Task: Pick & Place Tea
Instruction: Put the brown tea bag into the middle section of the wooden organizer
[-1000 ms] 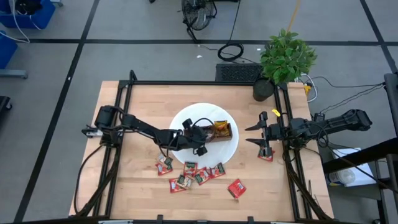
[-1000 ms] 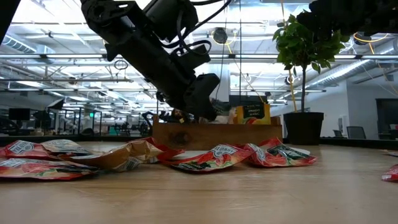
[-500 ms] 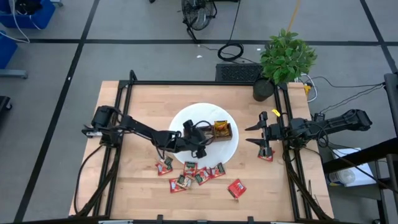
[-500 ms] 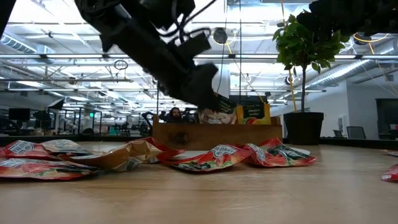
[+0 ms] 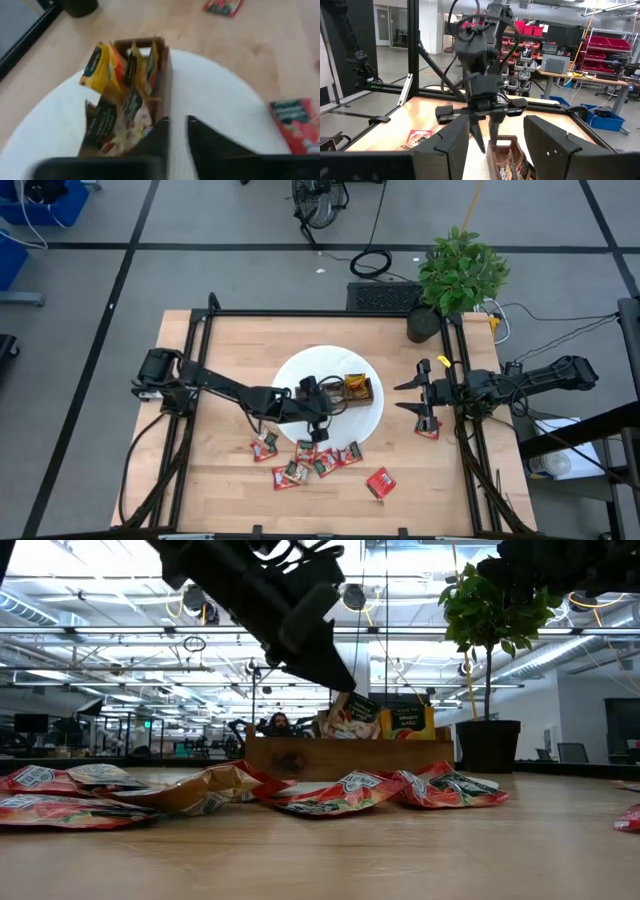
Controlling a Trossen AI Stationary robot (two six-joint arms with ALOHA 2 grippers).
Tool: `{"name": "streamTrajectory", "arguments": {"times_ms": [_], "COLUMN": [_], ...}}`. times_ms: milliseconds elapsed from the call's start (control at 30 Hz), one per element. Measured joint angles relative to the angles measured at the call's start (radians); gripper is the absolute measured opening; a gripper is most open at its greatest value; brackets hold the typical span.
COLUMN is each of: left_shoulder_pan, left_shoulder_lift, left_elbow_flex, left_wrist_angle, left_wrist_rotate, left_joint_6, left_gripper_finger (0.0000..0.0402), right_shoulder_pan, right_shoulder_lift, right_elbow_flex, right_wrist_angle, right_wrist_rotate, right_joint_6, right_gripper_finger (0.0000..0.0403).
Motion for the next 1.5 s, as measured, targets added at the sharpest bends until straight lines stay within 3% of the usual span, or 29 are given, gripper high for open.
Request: {"name": "streamTrajectory", "arguments": {"times_ms": [67,200,433,767,1100,1500], "left_shoulder_pan": [0.008,0.044,0.077,0.050,0.085,0.129], "left_shoulder_lift": [0.008,0.016,0.035,0.036,0.054,0.127], "left_elbow_flex": [0.038,0.081,0.083,0.082,0.082,0.081], "left_wrist_angle": [-0.042,-0.167,-0.132,-0.025,-0.086,-0.126], "left_wrist_rotate": [-0.016,-0.036,0.074,0.061,0.123,0.094], "left_joint_6": [-0.006,-0.029,-0.045,0.013,-0.063,-0.116], "left_gripper_finger": [0.0016,0.0004,0.0003,0.0001,0.0001,0.0000], "right_shoulder_pan": [0.000,0.000,0.000,0.000,0.000,0.000], "right_shoulder_lift": [0.001,0.001,0.001,0.001,0.001,0.001], "right_elbow_flex": [0.000,0.000,0.000,0.000,0.000,0.000], "right_wrist_angle": [0.002,0.003,-0.001,-0.001,0.005,0.000], "right_wrist_rotate": [0.000,0.000,0.000,0.000,0.000,0.000], "right_joint_6": [-0.001,-0.002,-0.002,-0.002,-0.002,-0.002], "right_gripper_finger": [0.0172,0.0172,0.0172,0.0171,0.0171,0.0171]}}
